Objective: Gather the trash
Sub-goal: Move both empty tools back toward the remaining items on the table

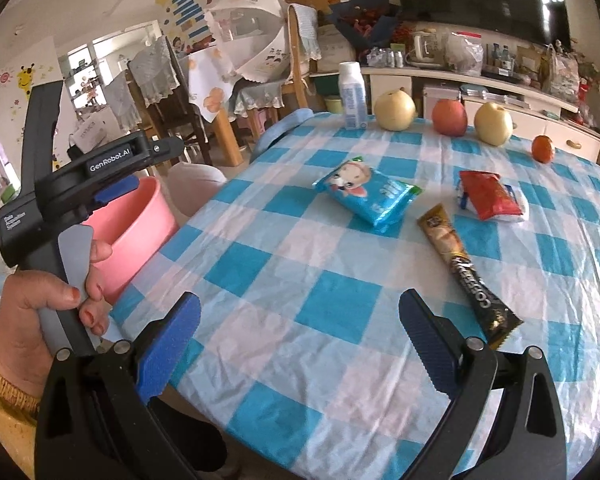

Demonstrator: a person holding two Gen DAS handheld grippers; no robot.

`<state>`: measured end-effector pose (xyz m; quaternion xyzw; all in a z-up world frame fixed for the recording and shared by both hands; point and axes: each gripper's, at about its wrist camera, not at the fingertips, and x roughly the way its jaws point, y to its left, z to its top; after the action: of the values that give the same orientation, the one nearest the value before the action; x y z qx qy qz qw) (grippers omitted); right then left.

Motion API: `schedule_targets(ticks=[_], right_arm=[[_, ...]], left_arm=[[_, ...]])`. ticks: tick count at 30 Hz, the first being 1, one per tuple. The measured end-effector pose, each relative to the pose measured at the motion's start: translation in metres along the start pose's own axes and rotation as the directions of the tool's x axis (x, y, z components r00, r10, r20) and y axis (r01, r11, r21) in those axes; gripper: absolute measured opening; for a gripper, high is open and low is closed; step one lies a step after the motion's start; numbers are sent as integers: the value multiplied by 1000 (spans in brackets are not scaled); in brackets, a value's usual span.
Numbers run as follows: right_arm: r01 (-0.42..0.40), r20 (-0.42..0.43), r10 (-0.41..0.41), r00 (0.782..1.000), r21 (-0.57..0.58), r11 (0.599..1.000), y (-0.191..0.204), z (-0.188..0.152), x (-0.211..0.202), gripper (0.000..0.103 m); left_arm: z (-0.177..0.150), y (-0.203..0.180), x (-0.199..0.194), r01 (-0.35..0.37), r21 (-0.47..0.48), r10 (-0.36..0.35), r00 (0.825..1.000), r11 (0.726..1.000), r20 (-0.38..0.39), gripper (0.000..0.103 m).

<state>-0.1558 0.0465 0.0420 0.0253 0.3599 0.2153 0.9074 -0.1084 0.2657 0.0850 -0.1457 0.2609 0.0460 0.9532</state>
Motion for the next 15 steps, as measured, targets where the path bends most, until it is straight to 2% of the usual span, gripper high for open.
schedule_targets(ticks=[7,15], right_arm=[[-14,-52,17,998,56,998,-20,-4,3,98],[7,-53,0,999,123,992,-51,0,-8,98]], left_arm=[[-4,-22,7,32,21,-32,999,999,-16,91],[-12,-49,19,47,78,-43,998,996,-53,91]])
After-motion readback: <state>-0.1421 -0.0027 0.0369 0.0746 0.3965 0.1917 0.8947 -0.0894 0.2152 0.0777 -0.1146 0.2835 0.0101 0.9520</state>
